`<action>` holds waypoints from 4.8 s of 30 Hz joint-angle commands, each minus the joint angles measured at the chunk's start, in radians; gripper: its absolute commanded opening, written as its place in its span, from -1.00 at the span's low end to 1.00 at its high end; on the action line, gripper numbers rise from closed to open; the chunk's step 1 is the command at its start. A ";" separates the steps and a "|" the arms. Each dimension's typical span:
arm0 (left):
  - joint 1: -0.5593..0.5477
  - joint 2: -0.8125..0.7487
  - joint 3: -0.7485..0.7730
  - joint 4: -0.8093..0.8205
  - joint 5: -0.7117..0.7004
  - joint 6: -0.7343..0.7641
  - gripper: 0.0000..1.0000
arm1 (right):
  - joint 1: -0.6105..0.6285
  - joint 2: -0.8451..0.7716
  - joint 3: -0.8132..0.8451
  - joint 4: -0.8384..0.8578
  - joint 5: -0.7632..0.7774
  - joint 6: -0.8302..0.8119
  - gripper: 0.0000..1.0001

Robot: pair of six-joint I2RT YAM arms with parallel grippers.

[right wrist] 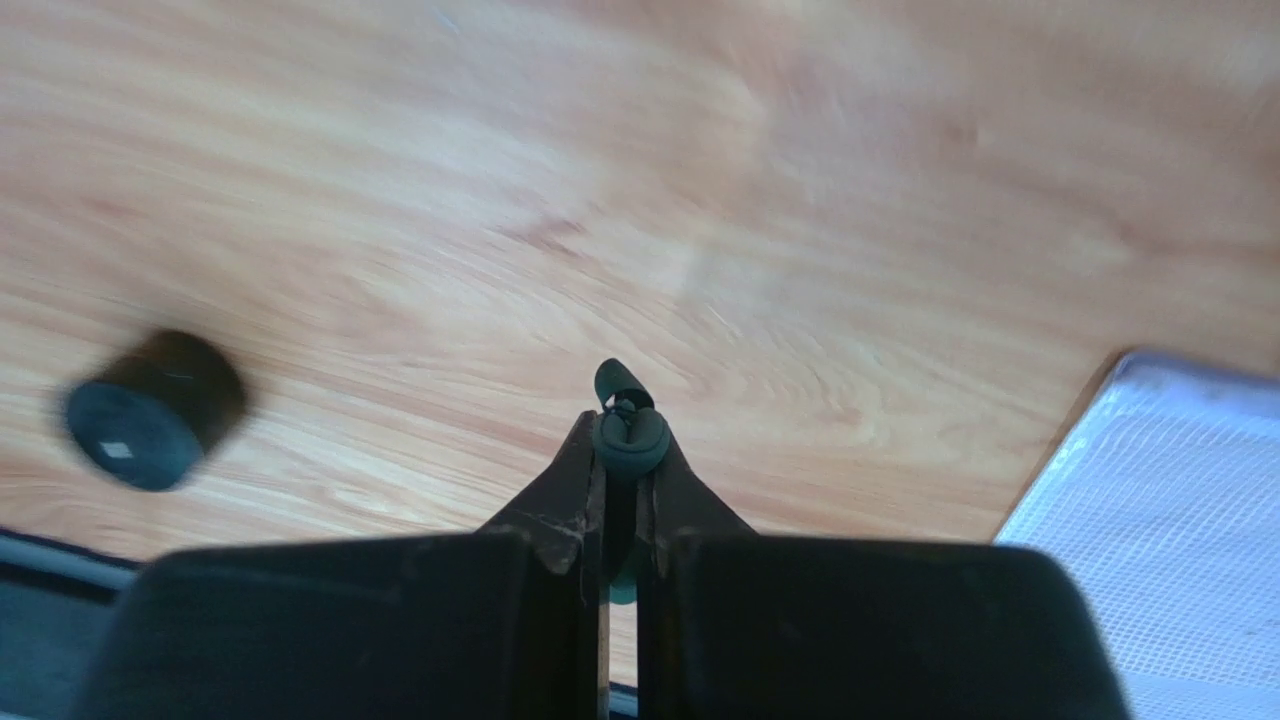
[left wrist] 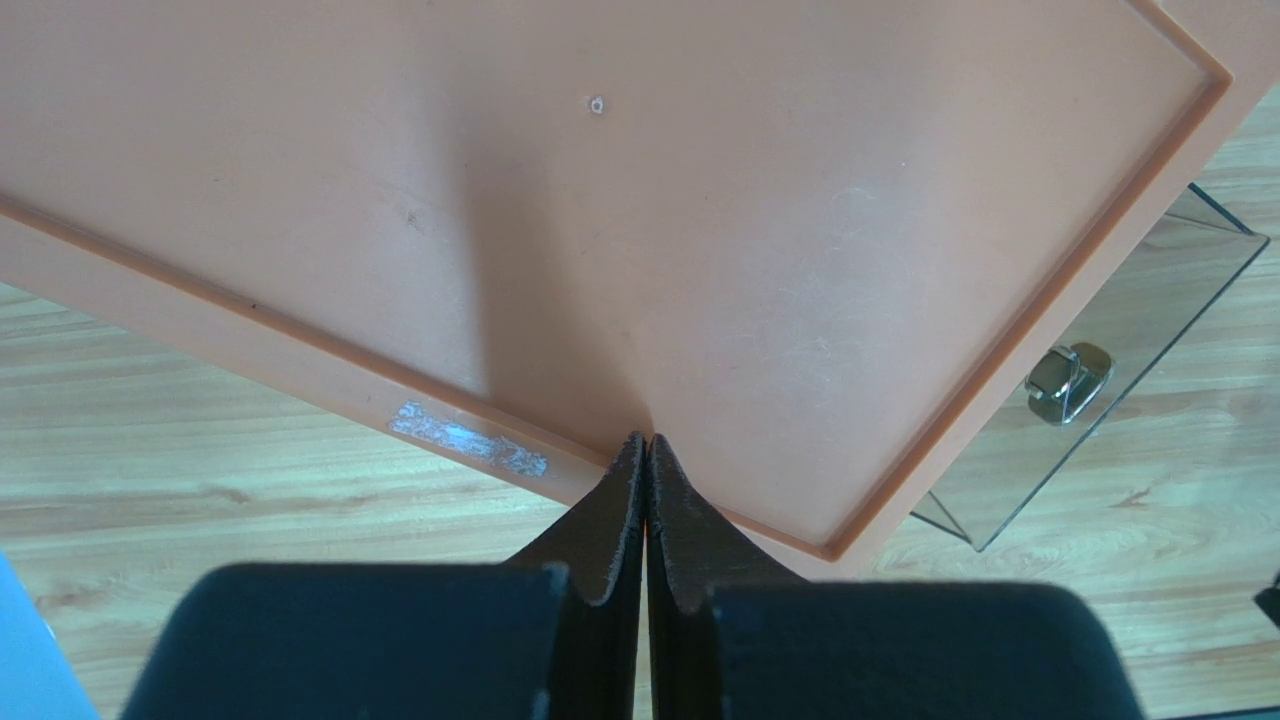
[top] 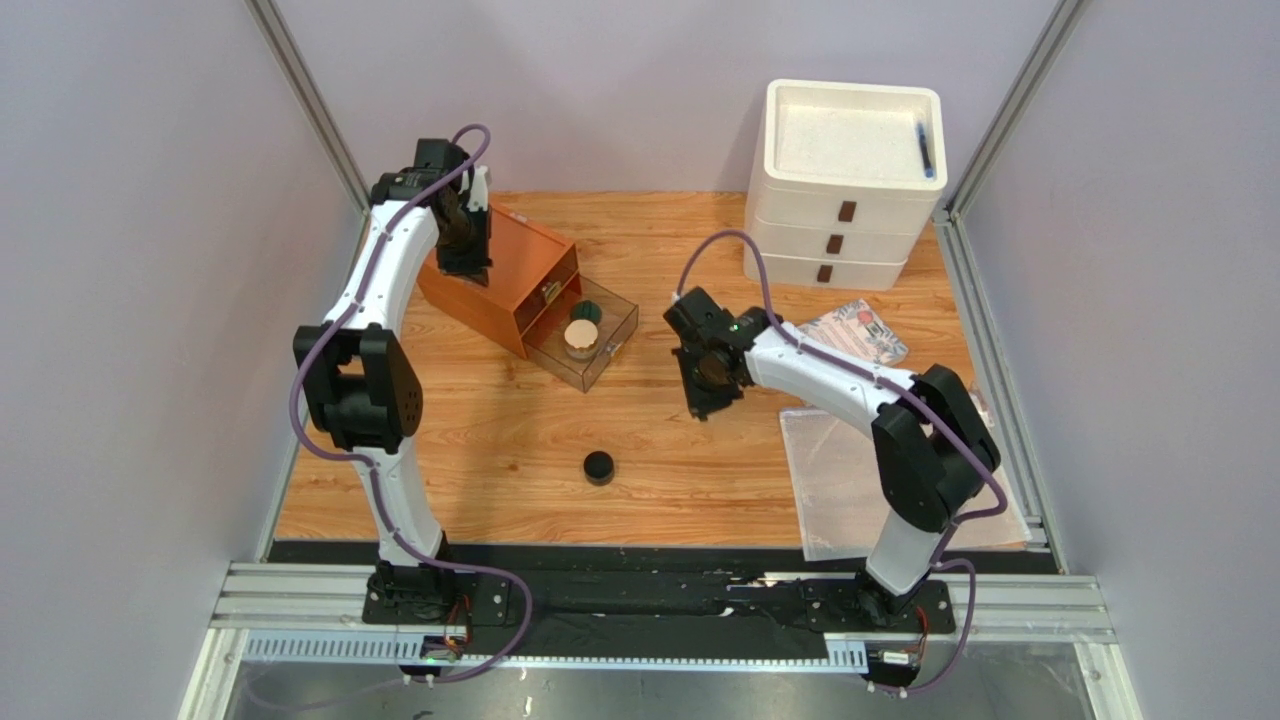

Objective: Organize the makeup

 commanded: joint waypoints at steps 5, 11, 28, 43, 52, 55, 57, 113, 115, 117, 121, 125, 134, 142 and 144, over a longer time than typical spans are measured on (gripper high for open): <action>0.004 -0.005 -0.028 -0.092 0.006 0.012 -1.00 | 0.002 0.213 0.503 0.022 -0.026 -0.053 -1.00; 0.004 -0.005 -0.023 -0.092 0.006 0.009 -1.00 | 0.005 0.439 0.857 0.006 -0.132 -0.024 -0.92; 0.004 0.000 -0.014 -0.092 0.007 0.009 -1.00 | 0.015 0.434 0.870 0.112 -0.037 -0.001 0.88; 0.004 0.011 0.005 -0.100 0.001 0.006 -1.00 | 0.206 0.276 0.565 -0.054 -0.165 -0.287 0.86; 0.004 0.021 0.005 -0.098 0.001 0.008 -1.00 | 0.310 0.327 0.453 -0.094 -0.164 -0.279 0.79; 0.004 0.021 0.002 -0.103 -0.003 0.012 -1.00 | 0.321 0.351 0.412 -0.077 -0.141 -0.259 0.70; 0.004 0.018 -0.005 -0.103 -0.008 0.015 -1.00 | 0.327 0.365 0.396 -0.045 -0.141 -0.256 0.69; 0.004 0.027 0.015 -0.104 -0.003 0.018 -1.00 | 0.028 0.675 1.129 0.024 0.072 -0.055 -0.92; 0.004 0.027 0.015 -0.104 -0.002 0.018 -1.00 | 0.023 0.674 1.122 0.026 0.066 -0.044 -0.70; 0.004 0.027 0.015 -0.103 0.001 0.015 -1.00 | 0.016 0.672 1.108 0.024 0.055 -0.037 0.04; 0.004 0.027 0.014 -0.104 0.010 0.014 -1.00 | 0.011 0.655 1.079 0.024 0.032 -0.032 0.62; 0.004 0.026 0.014 -0.104 0.013 0.012 -1.00 | 0.009 0.631 1.046 0.030 0.046 -0.037 0.81; 0.004 0.020 0.014 -0.107 0.018 0.011 -1.00 | -0.004 0.474 0.861 0.111 0.089 0.023 0.56; 0.004 0.014 0.005 -0.104 0.010 0.014 -1.00 | -0.083 0.273 0.528 0.357 -0.060 0.149 -1.00; 0.004 0.014 0.008 -0.104 0.013 0.014 -1.00 | -0.104 0.275 0.493 0.357 -0.122 0.192 -1.00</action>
